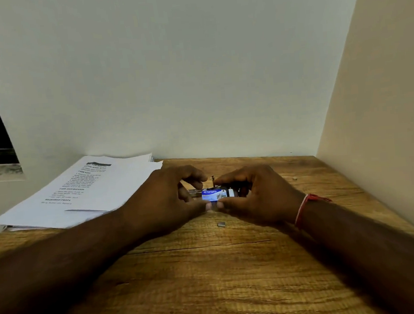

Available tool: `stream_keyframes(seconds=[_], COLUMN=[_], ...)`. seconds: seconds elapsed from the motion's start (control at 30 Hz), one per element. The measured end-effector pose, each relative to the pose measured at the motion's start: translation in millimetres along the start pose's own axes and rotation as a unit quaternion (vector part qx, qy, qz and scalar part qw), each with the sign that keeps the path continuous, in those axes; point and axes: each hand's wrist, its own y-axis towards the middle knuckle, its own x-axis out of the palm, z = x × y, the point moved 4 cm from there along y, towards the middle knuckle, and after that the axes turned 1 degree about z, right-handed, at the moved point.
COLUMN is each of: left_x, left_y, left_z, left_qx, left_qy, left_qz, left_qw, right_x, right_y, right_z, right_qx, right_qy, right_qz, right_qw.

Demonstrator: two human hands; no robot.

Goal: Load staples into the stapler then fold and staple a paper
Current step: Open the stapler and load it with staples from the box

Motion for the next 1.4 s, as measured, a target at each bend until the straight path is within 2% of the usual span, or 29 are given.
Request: stream_keyframes(seconds=[0.1,0.27,0.5,0.67,0.87,1.4], left_x=[1,7,5,-3,-4,1], left_y=[1,3,9,11,10,5], left_z=[1,-2,-10,-14,-15,-5], left_qx=[0.034,0.032,0.027,0.030,0.057,0.099], left_qy=[0.043,0.059,0.060,0.071,0.071,0.054], left_qz=[-0.029,-0.051,-0.087,-0.118,-0.109,-0.121], left_qw=[0.998,0.996,0.994,0.990,0.990,0.986], right_x=[3,-2,-2,-7,-10,-12], right_y=[1,-3,-3,-1,-3,-2], right_z=[2,10,18,23,17,-4], right_qx=[0.000,0.022,0.051,0.054,0.037,0.083], right_qy=[0.011,0.006,0.043,0.006,0.000,-0.075], right_qz=[-0.017,-0.056,-0.066,-0.076,-0.115,-0.157], right_qw=[1.000,0.998,0.996,0.996,0.993,0.981])
